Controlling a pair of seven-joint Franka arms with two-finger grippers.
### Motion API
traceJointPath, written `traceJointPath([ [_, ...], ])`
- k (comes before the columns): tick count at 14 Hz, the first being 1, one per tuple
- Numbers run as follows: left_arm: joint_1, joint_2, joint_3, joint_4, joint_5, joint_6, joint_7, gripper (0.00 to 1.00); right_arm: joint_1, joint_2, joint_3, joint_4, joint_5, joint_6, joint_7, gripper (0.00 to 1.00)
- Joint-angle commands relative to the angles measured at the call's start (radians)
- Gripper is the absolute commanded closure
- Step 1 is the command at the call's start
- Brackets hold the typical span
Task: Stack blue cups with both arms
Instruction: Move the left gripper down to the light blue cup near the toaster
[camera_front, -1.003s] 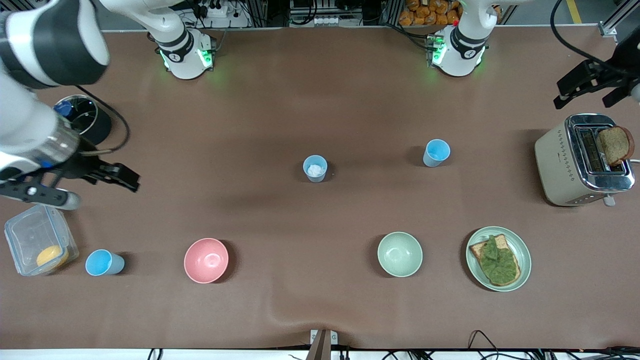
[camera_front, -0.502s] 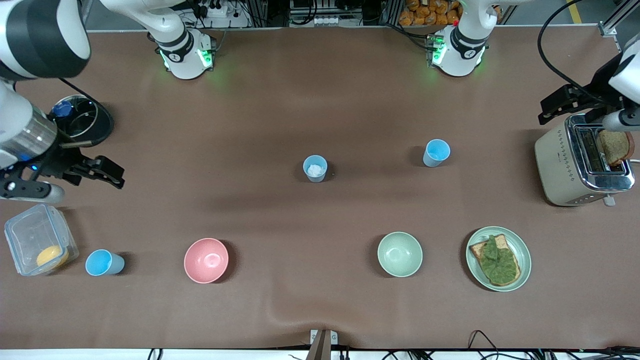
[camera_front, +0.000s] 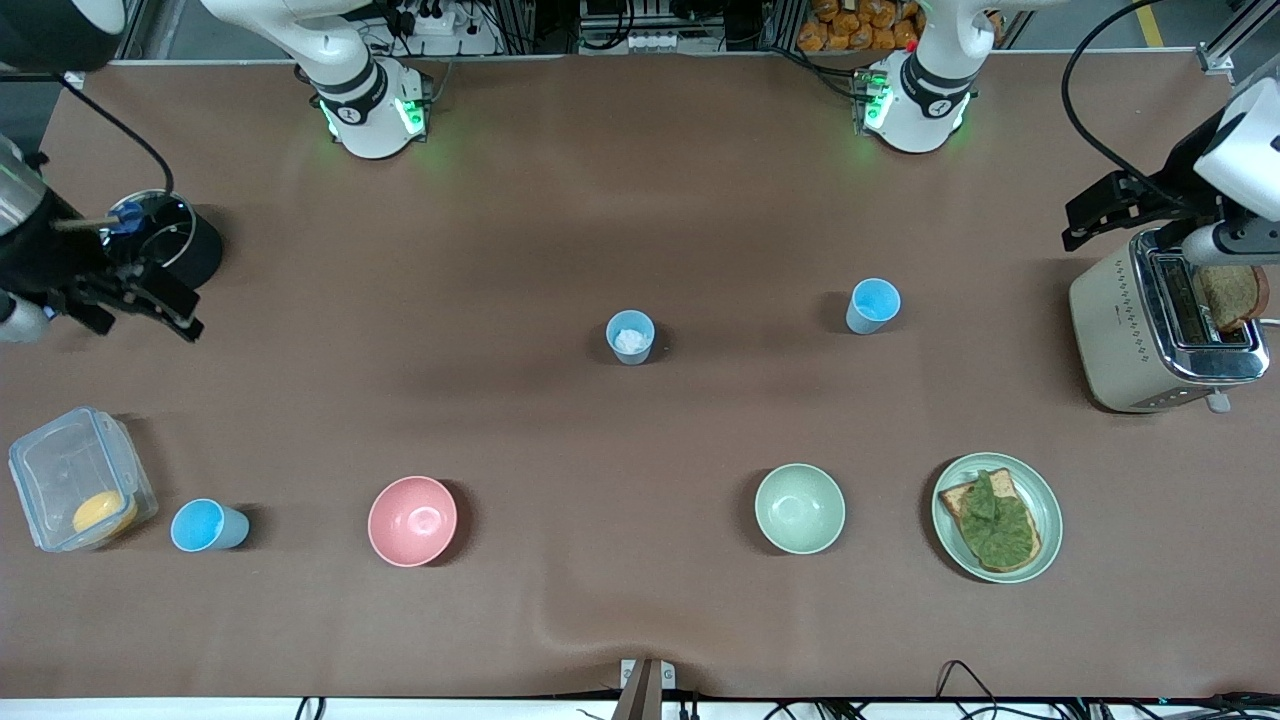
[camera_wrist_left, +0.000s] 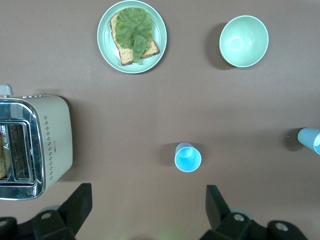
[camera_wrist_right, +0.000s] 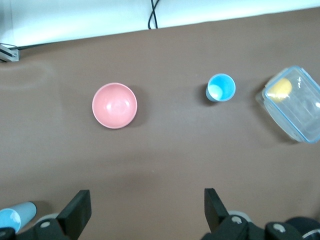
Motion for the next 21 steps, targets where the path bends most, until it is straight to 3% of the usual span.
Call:
traceJointPath([
  [1,0.005,-0.027,-0.006,-0.151,-0.004,0.135,-0.005,0.0,-0.057,-0.077,0.02,-0.083,-0.009,-0.009,-0.017,0.0],
  [5,-0.009,-0.036,-0.006,-0.25,-0.006,0.186,-0.002,0.0,-0.115,-0.071,0.019,-0.028,-0.011,-0.129,-0.107,0.0],
  [11,-0.038,-0.063,-0.011,-0.363,-0.017,0.223,-0.003,0.0,-0.118,-0.046,0.022,0.021,-0.007,-0.142,-0.112,0.0],
  [15,-0.055,-0.056,-0.115,-0.463,-0.02,0.385,-0.132,0.0,-0.138,-0.036,0.03,0.027,-0.004,-0.178,-0.109,0.0],
  [17,-0.061,-0.061,-0.176,-0.565,-0.02,0.508,-0.218,0.0,-0.159,-0.036,0.04,0.026,0.002,-0.181,-0.117,0.0],
  [21,-0.061,-0.043,-0.227,-0.697,-0.027,0.658,-0.272,0.0,-0.16,-0.046,0.043,0.023,0.006,-0.196,-0.117,0.0],
])
